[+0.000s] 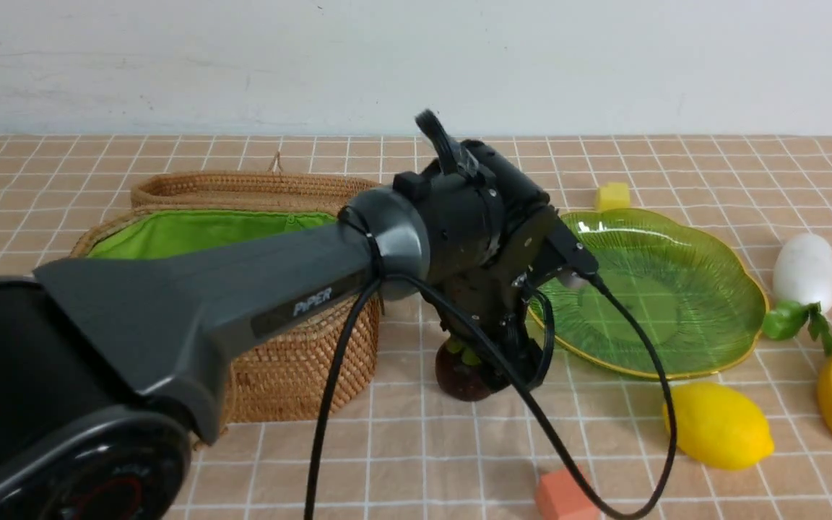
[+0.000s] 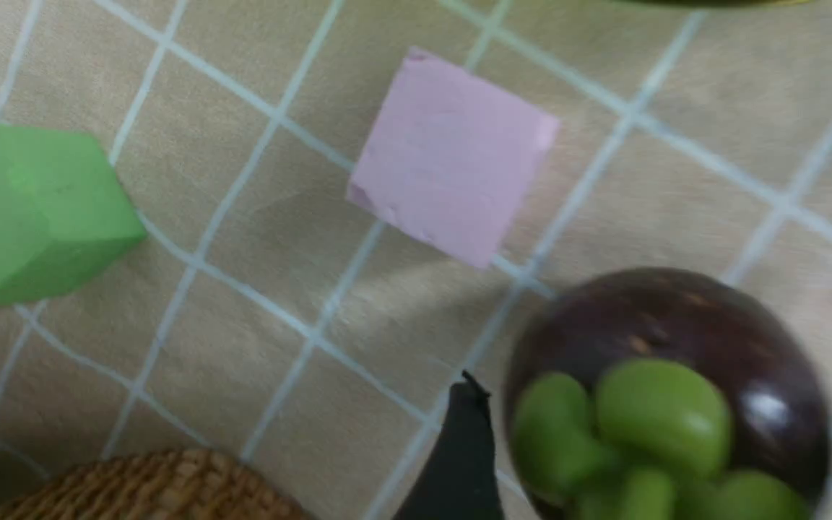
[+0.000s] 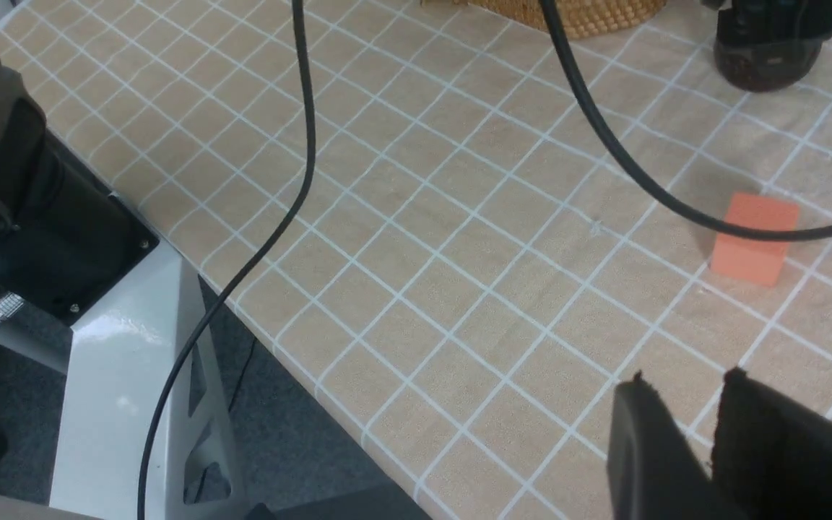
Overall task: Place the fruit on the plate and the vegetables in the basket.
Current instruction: Grab a mangosteen with your left arm and put it on the plate on the right
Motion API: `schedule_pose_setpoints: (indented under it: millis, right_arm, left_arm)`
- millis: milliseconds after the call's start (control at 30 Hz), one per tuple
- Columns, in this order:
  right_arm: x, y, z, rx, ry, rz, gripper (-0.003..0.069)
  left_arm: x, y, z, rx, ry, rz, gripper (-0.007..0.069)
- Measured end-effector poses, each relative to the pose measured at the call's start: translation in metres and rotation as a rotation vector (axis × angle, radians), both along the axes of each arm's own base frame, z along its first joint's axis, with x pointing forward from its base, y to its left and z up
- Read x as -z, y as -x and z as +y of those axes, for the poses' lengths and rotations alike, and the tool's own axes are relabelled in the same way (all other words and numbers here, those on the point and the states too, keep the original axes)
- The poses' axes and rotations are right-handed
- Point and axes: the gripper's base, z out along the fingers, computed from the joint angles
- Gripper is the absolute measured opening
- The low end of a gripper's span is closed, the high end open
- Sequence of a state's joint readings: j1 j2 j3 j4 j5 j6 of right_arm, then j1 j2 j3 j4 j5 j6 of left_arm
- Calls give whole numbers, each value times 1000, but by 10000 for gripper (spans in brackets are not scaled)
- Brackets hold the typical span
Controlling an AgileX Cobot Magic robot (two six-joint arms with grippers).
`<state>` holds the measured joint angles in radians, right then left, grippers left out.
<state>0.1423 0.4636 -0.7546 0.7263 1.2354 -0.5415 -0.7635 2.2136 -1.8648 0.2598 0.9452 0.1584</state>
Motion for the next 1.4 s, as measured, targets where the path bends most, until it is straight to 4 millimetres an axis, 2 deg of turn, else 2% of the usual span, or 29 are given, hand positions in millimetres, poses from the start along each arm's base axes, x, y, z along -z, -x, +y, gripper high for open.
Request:
schedule_pose_setpoints:
  millis: [167,333,433,500,633,733,867,900,933,967,1033,1100,1200,1300,1333,1400]
  right_arm:
    - [0,0,0,-3,2,3,174]
    - [0,0,-3,22,35,-5,175]
    - [-3,-4,-12,132,96,-11,175]
    - [-6,-10,-24,312,131,0,176]
    - [-6,-15,-36,504,134,27,180]
    - [-6,-15,-36,521,110,43,181]
    - [-7,-14,-33,506,72,60,183]
    - [-7,-14,-32,499,60,67,183]
    - [-8,-14,-31,495,48,72,183]
    - [-7,-13,-31,494,48,74,185]
    - [-7,-13,-31,494,48,75,188]
    - [-8,-14,-31,498,47,66,195]
    - [-9,-15,-32,512,55,46,204]
    - [-9,-18,-34,534,71,43,244]
    - [-9,-19,-34,536,73,48,246]
    - [-9,-24,-35,544,92,69,272]
  left_arm:
    - [22,-5,-1,4,-42,14,596]
    - [18,-5,-1,-24,-38,21,578]
    - [9,-4,-2,-52,-31,33,578]
    - [-22,-2,-8,-63,64,11,578]
    - [-76,0,-28,-37,350,-62,578]
    - [-93,-4,-46,7,551,-121,578]
    - [-71,-17,-63,29,646,-171,578]
    - [-60,-21,-67,31,650,-178,578]
    - [-32,-28,-74,28,647,-183,580]
    - [-19,-31,-76,25,641,-178,591]
    - [-7,-33,-77,22,633,-172,612]
    - [7,-34,-79,17,620,-157,663]
    - [5,-34,-79,17,621,-155,671]
    - [-22,-26,-72,21,603,-125,660]
    - [-24,-25,-72,22,602,-123,659]
    - [-59,-13,-62,30,588,-99,631]
